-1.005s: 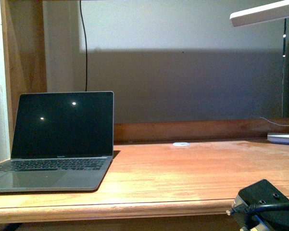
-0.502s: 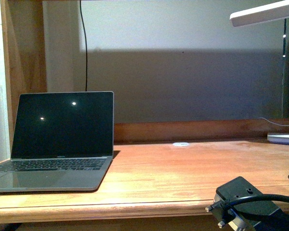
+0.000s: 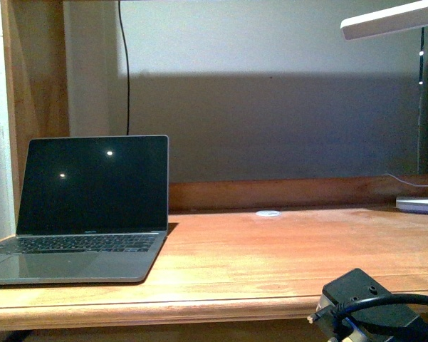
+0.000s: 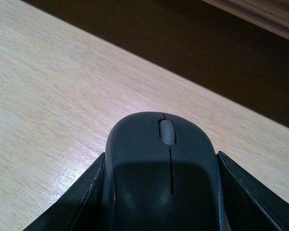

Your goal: Place mouse

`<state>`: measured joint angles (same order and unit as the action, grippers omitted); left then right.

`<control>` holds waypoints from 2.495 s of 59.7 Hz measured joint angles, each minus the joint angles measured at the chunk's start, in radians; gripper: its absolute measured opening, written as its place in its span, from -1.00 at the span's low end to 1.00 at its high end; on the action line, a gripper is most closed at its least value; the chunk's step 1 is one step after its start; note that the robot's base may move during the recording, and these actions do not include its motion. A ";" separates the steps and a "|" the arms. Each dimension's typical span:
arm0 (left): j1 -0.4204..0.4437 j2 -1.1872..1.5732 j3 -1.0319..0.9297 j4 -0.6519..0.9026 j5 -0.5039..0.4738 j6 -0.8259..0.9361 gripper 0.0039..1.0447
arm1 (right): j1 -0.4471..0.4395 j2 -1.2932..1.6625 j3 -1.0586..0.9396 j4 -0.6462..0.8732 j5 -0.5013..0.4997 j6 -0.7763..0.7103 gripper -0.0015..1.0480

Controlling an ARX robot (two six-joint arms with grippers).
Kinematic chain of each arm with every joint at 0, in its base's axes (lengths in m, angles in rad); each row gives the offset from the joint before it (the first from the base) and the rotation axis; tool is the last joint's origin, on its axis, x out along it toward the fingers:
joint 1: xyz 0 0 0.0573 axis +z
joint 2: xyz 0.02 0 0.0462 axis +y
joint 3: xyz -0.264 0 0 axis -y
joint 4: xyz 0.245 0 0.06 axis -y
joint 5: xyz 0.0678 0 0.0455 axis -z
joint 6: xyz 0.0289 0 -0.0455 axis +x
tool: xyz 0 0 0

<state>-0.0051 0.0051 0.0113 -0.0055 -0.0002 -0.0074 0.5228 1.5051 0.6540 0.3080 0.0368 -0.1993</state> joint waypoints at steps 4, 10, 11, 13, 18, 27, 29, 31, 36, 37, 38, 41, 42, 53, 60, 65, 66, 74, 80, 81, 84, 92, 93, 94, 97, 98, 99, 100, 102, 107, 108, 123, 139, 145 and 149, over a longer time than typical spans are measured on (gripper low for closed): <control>0.000 0.000 0.000 0.000 0.000 0.000 0.86 | -0.003 -0.008 0.000 -0.009 -0.003 0.001 0.12; 0.000 0.000 0.000 0.000 0.000 0.000 0.86 | -0.006 -0.028 0.001 -0.036 -0.008 0.013 0.12; 0.000 0.000 0.000 0.000 0.000 0.000 0.86 | -0.007 -0.032 0.002 -0.040 -0.009 0.015 0.12; 0.000 0.000 0.000 0.000 0.000 0.000 0.86 | -0.010 -0.046 0.004 -0.053 -0.014 0.023 0.12; 0.000 0.000 0.000 0.000 0.000 0.000 0.86 | -0.019 -0.099 0.038 -0.093 -0.029 0.050 0.12; 0.000 0.000 0.000 0.000 0.000 0.000 0.86 | -0.016 -0.151 0.149 -0.133 -0.011 0.080 0.12; 0.000 0.000 0.000 0.000 0.000 0.000 0.86 | -0.007 -0.143 0.192 -0.139 0.007 0.084 0.12; 0.000 0.000 0.000 0.000 0.000 0.000 0.86 | 0.000 -0.124 0.228 -0.145 0.024 0.088 0.12; 0.000 0.000 0.000 0.000 0.000 0.000 0.86 | 0.009 -0.073 0.297 -0.164 0.055 0.107 0.12; 0.000 0.000 0.000 0.000 0.000 0.000 0.86 | 0.011 -0.056 0.319 -0.171 0.061 0.112 0.12; 0.000 0.000 0.000 0.000 0.000 0.000 0.86 | 0.013 -0.047 0.329 -0.175 0.069 0.117 0.12; 0.000 0.000 0.000 0.000 0.000 0.000 0.86 | 0.020 0.002 0.385 -0.192 0.099 0.133 0.12; 0.000 0.000 0.000 0.000 0.000 0.000 0.86 | 0.022 0.012 0.397 -0.195 0.106 0.135 0.12; 0.000 0.000 0.000 0.000 0.000 0.000 0.86 | 0.059 0.180 0.599 -0.257 0.240 0.169 0.12; 0.000 0.000 0.000 0.000 0.000 0.000 0.86 | 0.082 0.282 0.729 -0.285 0.318 0.182 0.12; 0.000 0.000 0.000 0.000 0.000 0.000 0.86 | 0.095 0.356 0.823 -0.299 0.369 0.185 0.12; 0.000 0.000 0.000 0.000 0.000 0.000 0.86 | 0.096 0.373 0.844 -0.304 0.380 0.185 0.12; 0.000 0.000 0.000 0.000 0.000 0.000 0.86 | 0.106 0.450 0.931 -0.315 0.432 0.185 0.12; 0.000 0.000 0.000 0.000 0.000 0.000 0.86 | 0.113 0.507 0.986 -0.324 0.472 0.184 0.12; 0.000 0.000 0.000 0.000 0.000 0.000 0.86 | 0.114 0.517 0.993 -0.324 0.477 0.183 0.12; 0.000 0.000 0.000 0.000 0.000 0.000 0.86 | 0.119 0.539 1.013 -0.324 0.493 0.180 0.12; 0.000 0.000 0.000 0.000 0.000 0.000 0.86 | 0.130 0.592 1.057 -0.328 0.502 0.175 0.12; 0.000 0.000 0.000 0.000 0.000 0.000 0.86 | 0.130 0.594 1.058 -0.329 0.503 0.175 0.12; 0.000 0.000 0.000 0.000 0.000 0.000 0.86 | 0.131 0.597 1.060 -0.330 0.505 0.173 0.12; 0.000 0.000 0.000 0.000 0.000 0.000 0.86 | 0.132 0.599 1.062 -0.331 0.507 0.169 0.12; 0.000 0.000 0.000 0.000 0.000 0.000 0.86 | 0.132 0.599 1.062 -0.331 0.506 0.168 0.12; 0.000 0.000 0.000 0.000 0.000 0.000 0.86 | 0.132 0.599 1.062 -0.331 0.506 0.165 0.12; 0.000 0.000 0.000 0.000 0.000 0.000 0.86 | 0.132 0.599 1.062 -0.330 0.506 0.158 0.14; 0.000 0.000 0.000 0.000 0.000 0.000 0.86 | 0.132 0.599 1.062 -0.327 0.506 0.154 0.22; 0.000 0.000 0.000 0.000 0.000 0.000 0.86 | 0.132 0.600 1.061 -0.306 0.492 0.150 0.48; 0.000 0.000 0.000 0.000 0.000 0.000 0.86 | 0.131 0.600 1.061 -0.302 0.486 0.150 0.52; 0.000 0.000 0.000 0.000 0.000 0.000 0.86 | 0.109 0.503 0.946 -0.199 0.281 0.197 0.86; 0.000 0.000 0.000 0.000 0.000 0.000 0.86 | 0.003 0.119 0.600 -0.067 -0.094 0.229 0.86; 0.000 0.000 0.000 0.000 0.000 0.000 0.86 | -0.073 -0.010 0.443 -0.044 -0.227 0.217 0.86; 0.000 0.000 0.000 0.000 0.000 0.000 0.86 | -0.135 -0.088 0.323 -0.041 -0.321 0.191 0.86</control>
<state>-0.0051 0.0051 0.0113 -0.0055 -0.0002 -0.0074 0.3878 1.4170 0.9771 0.2672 -0.2840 -0.0086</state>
